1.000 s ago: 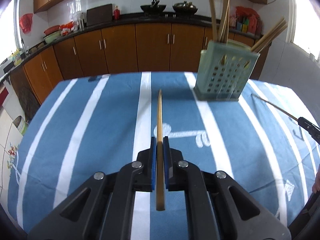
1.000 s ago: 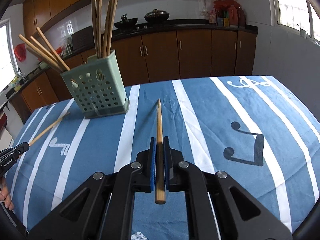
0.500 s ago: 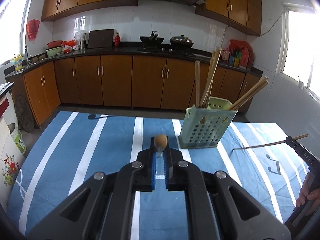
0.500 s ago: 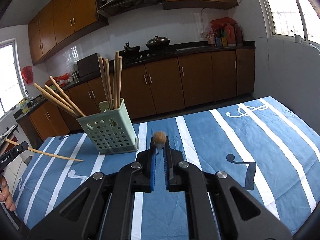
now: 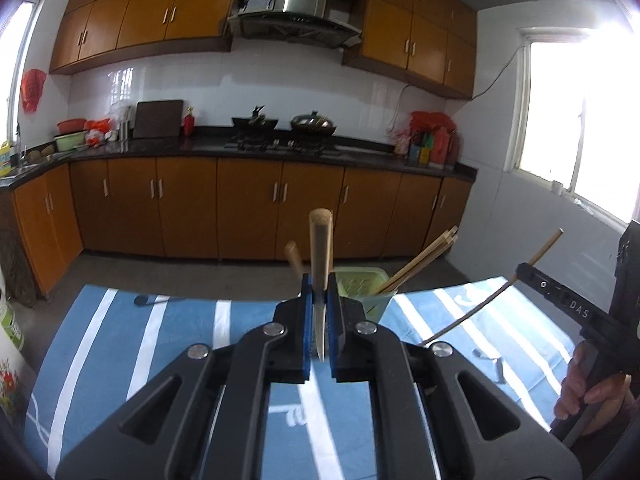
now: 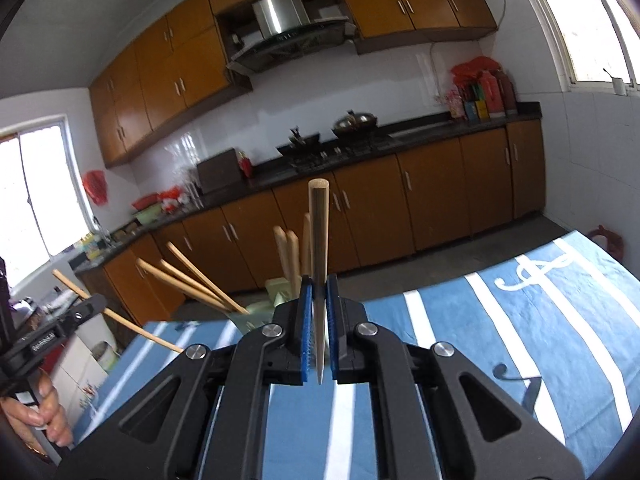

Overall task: Organize utensils
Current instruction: 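Carry both chopsticks over the green holder and lower them in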

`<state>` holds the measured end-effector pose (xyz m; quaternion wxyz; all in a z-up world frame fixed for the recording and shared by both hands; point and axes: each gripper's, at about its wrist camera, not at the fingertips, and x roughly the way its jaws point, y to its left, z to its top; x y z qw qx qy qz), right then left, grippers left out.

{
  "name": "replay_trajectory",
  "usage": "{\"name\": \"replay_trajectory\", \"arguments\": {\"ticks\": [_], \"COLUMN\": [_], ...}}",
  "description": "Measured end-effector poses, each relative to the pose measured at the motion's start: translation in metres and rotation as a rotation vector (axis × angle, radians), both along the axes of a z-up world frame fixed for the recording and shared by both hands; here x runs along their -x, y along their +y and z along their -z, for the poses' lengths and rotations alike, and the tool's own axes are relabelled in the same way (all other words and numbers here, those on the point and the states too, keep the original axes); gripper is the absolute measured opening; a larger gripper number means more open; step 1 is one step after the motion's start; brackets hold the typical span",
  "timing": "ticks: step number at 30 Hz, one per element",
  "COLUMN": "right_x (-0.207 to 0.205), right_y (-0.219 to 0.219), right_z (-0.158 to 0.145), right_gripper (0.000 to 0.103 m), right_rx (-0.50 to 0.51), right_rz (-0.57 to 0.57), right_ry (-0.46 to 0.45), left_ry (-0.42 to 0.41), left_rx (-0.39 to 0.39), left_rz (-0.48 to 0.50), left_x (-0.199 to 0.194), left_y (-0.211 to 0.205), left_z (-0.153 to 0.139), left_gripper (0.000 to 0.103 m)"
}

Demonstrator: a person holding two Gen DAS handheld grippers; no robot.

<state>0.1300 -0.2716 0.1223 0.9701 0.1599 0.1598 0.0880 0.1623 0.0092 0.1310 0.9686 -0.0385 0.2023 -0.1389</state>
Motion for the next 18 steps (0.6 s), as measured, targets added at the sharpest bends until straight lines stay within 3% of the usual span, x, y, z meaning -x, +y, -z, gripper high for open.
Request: {"name": "replay_trajectory", "arguments": {"ticks": [5,10,18], "right_x": [-0.004,-0.019,-0.065], "right_y": [0.007,0.022,0.039], "right_z": [-0.032,-0.049,-0.031], "right_gripper": [0.008,0.008,0.008], "right_rx": [-0.025,0.021,0.059], "right_rz": [-0.023,-0.004,0.002], "right_ry": [-0.093,-0.164,-0.096], "left_ry": [-0.087,-0.144,-0.082], "left_rx": [0.034,0.062,0.026], "left_rz": [-0.008,-0.044,-0.066], "left_x": [-0.007,-0.023,-0.065], "left_y": [-0.014,-0.026,-0.042], "left_z": [-0.034,-0.053,-0.034], "left_gripper": [0.007,0.007,0.007]}}
